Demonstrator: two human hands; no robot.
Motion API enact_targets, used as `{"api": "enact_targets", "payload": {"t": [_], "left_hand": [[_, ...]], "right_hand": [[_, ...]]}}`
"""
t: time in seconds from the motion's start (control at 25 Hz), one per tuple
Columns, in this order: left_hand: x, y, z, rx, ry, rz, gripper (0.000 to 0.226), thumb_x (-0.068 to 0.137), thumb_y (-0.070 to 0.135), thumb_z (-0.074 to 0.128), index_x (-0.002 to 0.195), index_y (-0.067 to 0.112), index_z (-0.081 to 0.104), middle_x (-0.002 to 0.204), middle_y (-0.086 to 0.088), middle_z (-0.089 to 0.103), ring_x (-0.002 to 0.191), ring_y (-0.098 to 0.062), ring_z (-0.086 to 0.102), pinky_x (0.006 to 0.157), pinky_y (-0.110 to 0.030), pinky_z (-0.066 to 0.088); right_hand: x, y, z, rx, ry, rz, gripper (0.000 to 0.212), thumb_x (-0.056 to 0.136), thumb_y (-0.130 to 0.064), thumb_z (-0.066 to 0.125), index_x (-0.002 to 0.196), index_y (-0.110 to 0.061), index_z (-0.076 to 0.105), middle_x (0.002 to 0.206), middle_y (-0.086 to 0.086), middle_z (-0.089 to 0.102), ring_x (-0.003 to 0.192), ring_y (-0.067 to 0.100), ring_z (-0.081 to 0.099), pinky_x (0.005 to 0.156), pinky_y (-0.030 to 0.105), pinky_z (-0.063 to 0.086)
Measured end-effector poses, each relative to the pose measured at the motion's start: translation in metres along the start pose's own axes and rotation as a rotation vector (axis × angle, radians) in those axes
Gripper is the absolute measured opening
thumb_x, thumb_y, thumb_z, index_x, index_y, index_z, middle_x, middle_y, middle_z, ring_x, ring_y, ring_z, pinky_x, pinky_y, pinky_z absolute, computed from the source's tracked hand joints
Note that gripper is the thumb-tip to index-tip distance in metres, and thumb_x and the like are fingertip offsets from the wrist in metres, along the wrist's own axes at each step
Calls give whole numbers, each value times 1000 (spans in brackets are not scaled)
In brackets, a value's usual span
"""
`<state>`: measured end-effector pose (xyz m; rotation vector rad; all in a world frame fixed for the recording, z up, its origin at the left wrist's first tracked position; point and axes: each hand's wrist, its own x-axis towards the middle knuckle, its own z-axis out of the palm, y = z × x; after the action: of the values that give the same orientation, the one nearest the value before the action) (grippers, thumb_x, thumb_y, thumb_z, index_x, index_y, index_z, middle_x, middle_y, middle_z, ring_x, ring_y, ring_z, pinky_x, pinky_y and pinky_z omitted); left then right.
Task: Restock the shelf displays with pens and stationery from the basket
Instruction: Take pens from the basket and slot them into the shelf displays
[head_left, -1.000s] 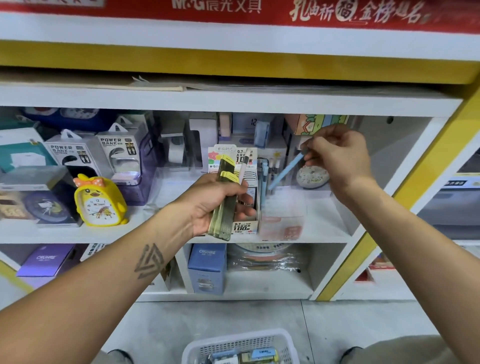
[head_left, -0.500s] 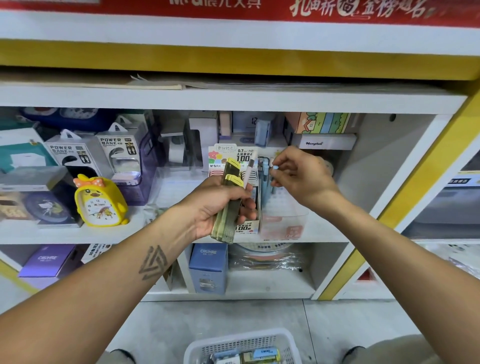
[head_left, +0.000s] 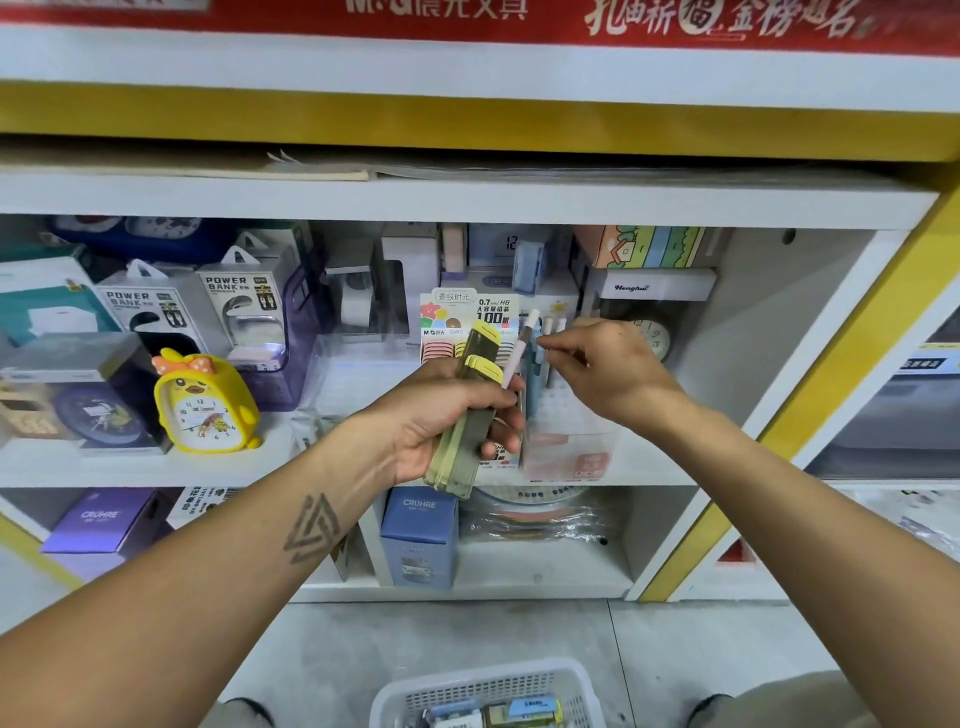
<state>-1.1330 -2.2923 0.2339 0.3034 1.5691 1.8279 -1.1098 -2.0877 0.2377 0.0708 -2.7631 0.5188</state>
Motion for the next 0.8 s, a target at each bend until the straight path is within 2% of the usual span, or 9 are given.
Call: {"api": "enact_targets", "payload": {"t": [0.08, 0.2, 0.24, 0.32, 0.44, 0.52, 0.6, 0.68, 0.8], "left_hand": [[-1, -1, 2, 23, -38, -16, 20, 89, -2, 62, 109, -3, 63, 74, -23, 64, 54, -29, 61, 41, -24, 43], [0, -4, 4, 38, -61, -26, 22, 89, -2, 63, 112, -4, 62, 75, -22, 65, 55, -29, 62, 41, -24, 43], [0, -4, 5, 43, -68, -28, 22, 89, -2, 63, 111, -3, 63, 76, -22, 65, 56, -29, 62, 41, -24, 44], [0, -4, 7, 36, -92, -38, 19, 89, -1, 63, 108, -1, 64, 80, -24, 67, 59, -32, 65, 43, -26, 46], [2, -4, 4, -22, -85, -81, 18, 88, 0, 67, 105, 2, 64, 92, -29, 69, 69, -36, 70, 48, -30, 54], [3, -4, 0, -13, -25, -91, 17, 86, 1, 70, 102, 4, 65, 91, -27, 69, 64, -33, 68, 47, -28, 52], [4, -3, -1, 5, 20, -87, 13, 84, 5, 73, 95, 6, 66, 81, -23, 69, 55, -28, 63, 43, -25, 46], [5, -2, 0, -30, 44, -109, 13, 84, 9, 73, 93, 5, 64, 73, -19, 67, 51, -24, 59, 41, -23, 44], [4, 0, -1, -112, 65, -154, 19, 86, 10, 65, 103, 4, 60, 70, -16, 64, 52, -22, 57, 40, -22, 44]], "right_hand": [[2, 0, -3, 176, 0, 95, 27, 102, -17, 54, 123, -16, 71, 93, -8, 64, 86, 13, 58, 75, 24, 40], [1, -5, -12, 886, 19, 345, 17, 102, -16, 55, 109, -10, 70, 79, 5, 74, 59, 18, 62, 51, 27, 46], [0, -8, -15, 1033, -4, 364, 15, 101, -14, 57, 104, -7, 70, 79, 10, 74, 56, 19, 63, 49, 26, 46], [-1, -10, -18, 1113, -15, 330, 11, 98, -5, 60, 102, 1, 69, 81, 16, 73, 57, 20, 64, 52, 24, 51], [3, 0, -25, 1014, 222, 353, 8, 96, 3, 59, 102, 5, 64, 74, 15, 71, 54, 18, 63, 56, 27, 54], [5, 9, -30, 830, 367, 349, 7, 97, -1, 60, 104, 0, 59, 74, 13, 70, 53, 16, 64, 57, 31, 56], [4, 14, -26, 582, 367, 294, 8, 97, -7, 62, 103, -8, 57, 78, 10, 71, 62, 17, 69, 67, 37, 60], [2, 13, -17, 360, 285, 207, 7, 98, -14, 62, 100, -16, 56, 81, 5, 72, 73, 17, 71, 75, 41, 61], [0, 11, -5, 236, 218, 99, 5, 100, -18, 58, 99, -17, 54, 85, 5, 71, 80, 19, 71, 75, 45, 59]]}}
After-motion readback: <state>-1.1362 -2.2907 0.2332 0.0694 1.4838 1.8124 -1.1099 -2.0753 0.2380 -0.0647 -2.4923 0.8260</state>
